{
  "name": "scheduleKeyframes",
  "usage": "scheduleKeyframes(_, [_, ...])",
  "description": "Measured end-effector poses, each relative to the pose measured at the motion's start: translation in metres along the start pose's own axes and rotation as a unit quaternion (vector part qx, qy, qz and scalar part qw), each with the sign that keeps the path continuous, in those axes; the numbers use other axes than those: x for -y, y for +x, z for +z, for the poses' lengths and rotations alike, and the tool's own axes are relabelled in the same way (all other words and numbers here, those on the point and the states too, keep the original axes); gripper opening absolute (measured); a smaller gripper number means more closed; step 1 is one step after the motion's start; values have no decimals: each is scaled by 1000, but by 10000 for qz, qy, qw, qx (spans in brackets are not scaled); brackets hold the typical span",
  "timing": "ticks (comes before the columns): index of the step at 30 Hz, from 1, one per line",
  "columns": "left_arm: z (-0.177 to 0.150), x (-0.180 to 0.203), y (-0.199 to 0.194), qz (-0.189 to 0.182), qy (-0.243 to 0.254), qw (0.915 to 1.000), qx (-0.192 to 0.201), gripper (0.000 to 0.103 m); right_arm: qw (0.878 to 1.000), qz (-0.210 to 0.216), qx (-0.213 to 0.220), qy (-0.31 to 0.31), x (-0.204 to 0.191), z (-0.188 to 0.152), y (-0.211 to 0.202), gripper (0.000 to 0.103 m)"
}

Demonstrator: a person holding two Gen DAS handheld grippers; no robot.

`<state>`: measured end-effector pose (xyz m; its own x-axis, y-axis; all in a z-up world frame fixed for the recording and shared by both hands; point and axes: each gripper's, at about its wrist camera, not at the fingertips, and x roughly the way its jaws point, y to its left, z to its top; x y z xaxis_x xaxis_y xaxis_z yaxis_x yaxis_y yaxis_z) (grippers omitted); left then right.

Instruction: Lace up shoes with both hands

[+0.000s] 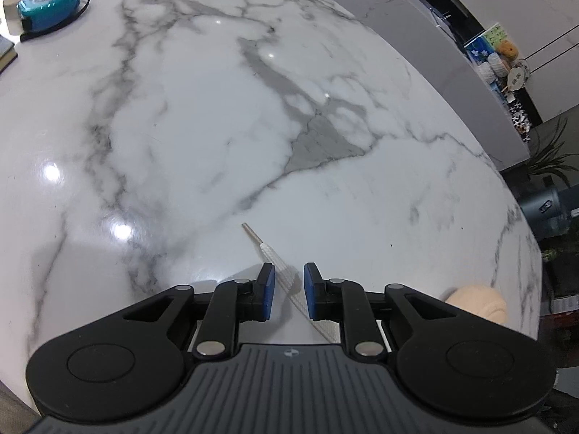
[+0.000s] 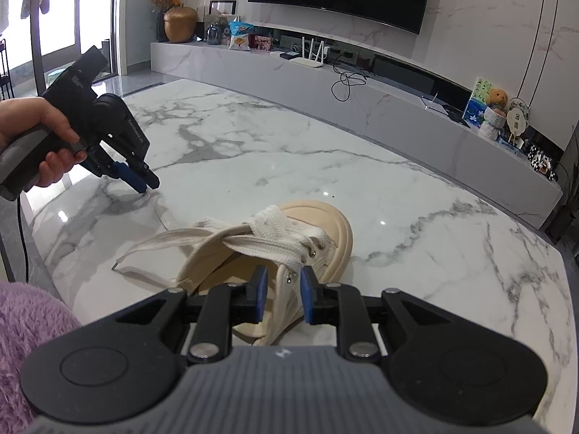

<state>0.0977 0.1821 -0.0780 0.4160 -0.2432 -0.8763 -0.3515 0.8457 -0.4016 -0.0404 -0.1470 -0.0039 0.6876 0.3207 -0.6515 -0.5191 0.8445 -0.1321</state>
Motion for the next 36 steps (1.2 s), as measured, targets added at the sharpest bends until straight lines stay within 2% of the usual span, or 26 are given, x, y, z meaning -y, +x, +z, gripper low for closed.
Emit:
scheduleKeyframes(8, [-4,35,10,544,784,9952,216,15,10000,-2,22,-8,0,0,-1,22])
scheduleKeyframes(13, [-8,49,14,862,1405,9857,344,3,10000,-3,25,-7,0,0,-2,22])
scheduleKeyframes(22, [-15,44,10,678,1965,9772,434,0,10000,34,22,9,0,0,-1,22])
scheduleKeyframes(27, [-8,30,2,313,1349,9893,460,0,10000,46,17,27,1,0,1,22])
scheduleKeyframes(33, [0,30,5,384,982,9942,221,0,10000,37,11,-20,-1,1,2,22])
scheduleKeyframes(36, [1,32,10,485,887,9948,148,8,10000,41,19,-11,0,1,2,22])
